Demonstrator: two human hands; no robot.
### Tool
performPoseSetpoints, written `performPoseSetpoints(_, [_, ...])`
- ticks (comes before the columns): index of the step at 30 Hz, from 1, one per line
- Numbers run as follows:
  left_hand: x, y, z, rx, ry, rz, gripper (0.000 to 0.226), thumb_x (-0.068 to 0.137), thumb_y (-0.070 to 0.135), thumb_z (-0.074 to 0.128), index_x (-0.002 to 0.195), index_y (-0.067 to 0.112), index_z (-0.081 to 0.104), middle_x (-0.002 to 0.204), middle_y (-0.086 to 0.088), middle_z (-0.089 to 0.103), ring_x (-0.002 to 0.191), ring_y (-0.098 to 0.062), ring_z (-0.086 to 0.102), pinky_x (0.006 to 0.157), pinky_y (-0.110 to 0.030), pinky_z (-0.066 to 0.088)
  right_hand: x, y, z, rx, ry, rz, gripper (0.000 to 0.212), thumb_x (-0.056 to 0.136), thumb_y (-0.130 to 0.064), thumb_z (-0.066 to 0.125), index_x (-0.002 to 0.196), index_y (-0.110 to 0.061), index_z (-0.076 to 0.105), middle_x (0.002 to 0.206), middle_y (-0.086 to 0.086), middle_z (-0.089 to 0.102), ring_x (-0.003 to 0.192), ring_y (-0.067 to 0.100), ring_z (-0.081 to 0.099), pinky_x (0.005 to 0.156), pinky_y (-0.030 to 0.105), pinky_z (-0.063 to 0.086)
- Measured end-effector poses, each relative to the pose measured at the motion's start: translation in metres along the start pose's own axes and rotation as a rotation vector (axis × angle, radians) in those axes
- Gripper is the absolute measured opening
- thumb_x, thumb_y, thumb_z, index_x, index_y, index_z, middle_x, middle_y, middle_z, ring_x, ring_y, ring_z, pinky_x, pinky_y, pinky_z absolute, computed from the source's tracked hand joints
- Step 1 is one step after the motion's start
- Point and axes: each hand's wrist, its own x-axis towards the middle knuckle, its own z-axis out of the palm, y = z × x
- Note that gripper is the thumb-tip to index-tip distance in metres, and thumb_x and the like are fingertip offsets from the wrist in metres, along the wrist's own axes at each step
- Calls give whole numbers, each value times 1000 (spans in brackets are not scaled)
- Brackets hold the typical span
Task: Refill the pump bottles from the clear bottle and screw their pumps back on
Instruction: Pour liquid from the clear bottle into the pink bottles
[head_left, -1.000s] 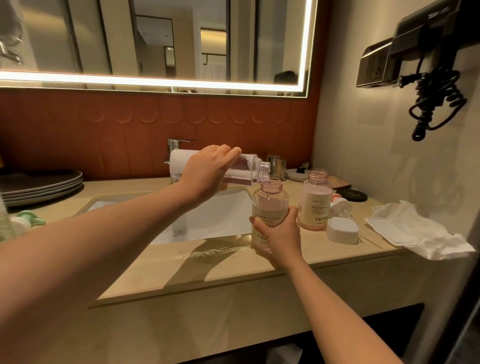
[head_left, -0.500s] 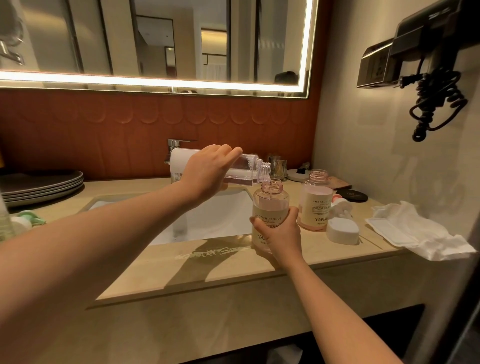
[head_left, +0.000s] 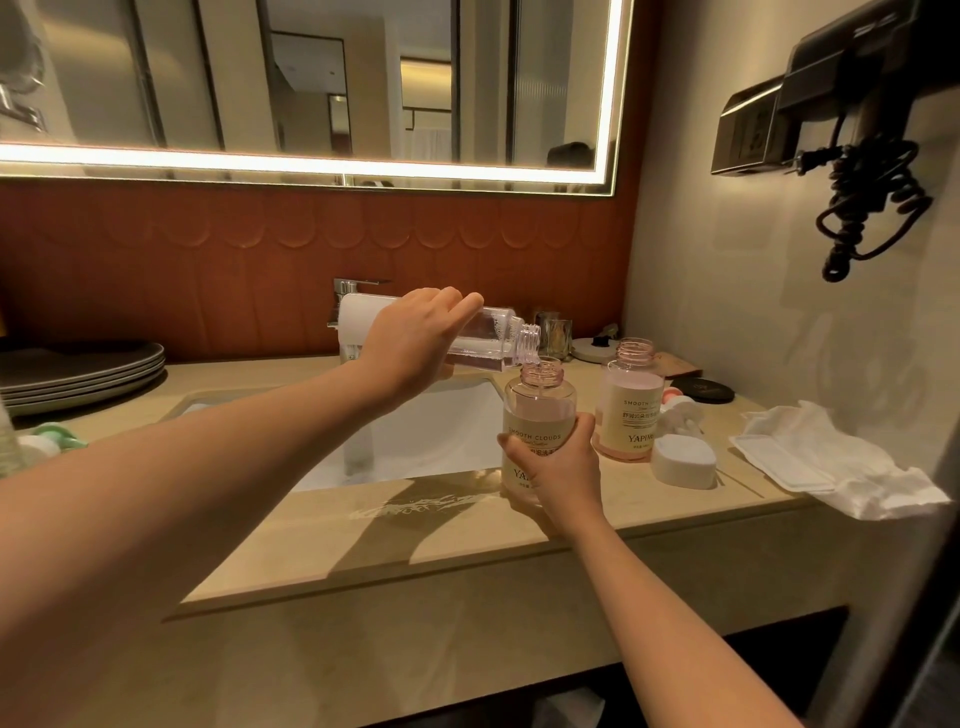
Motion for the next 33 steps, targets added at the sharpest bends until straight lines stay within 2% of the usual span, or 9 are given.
performPoseSetpoints(7, [0, 1, 0, 12, -12, -3, 58, 80, 17, 69, 130, 14, 40, 118, -7, 56, 101, -22, 52, 78, -33, 50, 0, -1, -1, -2, 3, 10, 64, 66, -41, 79, 106, -25, 31, 93, -15, 49, 85, 11, 53, 66, 25, 44])
performPoseSetpoints(13, [0, 1, -1, 8, -7, -3, 58, 80, 17, 69, 131, 14, 41, 118, -8, 56, 100, -22, 53, 77, -32, 48, -1, -1, 0, -5, -3, 17, 65, 67, -41, 78, 107, -24, 31, 98, -9, 52, 89, 14, 55, 70, 30, 47])
performPoseSetpoints(24, [1, 1, -3, 5, 6, 4, 55, 79, 14, 70, 127, 13, 44, 115, -9, 58, 98, -24, 54, 75, -34, 49, -1, -1, 0, 4, 5, 12, 64, 66, -41, 79, 106, -25, 32, 96, -11, 52, 87, 12, 55, 63, 22, 44])
performPoseSetpoints(28, [1, 1, -3, 2, 7, 9, 55, 79, 15, 70, 127, 12, 45, 114, -9, 58, 97, -24, 54, 75, -33, 49, -1, -2, 0, -11, 0, 19, 65, 67, -42, 78, 107, -24, 31, 102, -5, 54, 91, 16, 56, 70, 32, 49])
performPoseSetpoints(33, [2, 0, -4, 6, 3, 21, 55, 78, 16, 71, 127, 12, 45, 115, -10, 58, 97, -24, 54, 75, -32, 48, -2, -3, -1, -21, -4, 21, 65, 68, -42, 77, 108, -24, 31, 104, -4, 53, 93, 17, 55, 74, 36, 51])
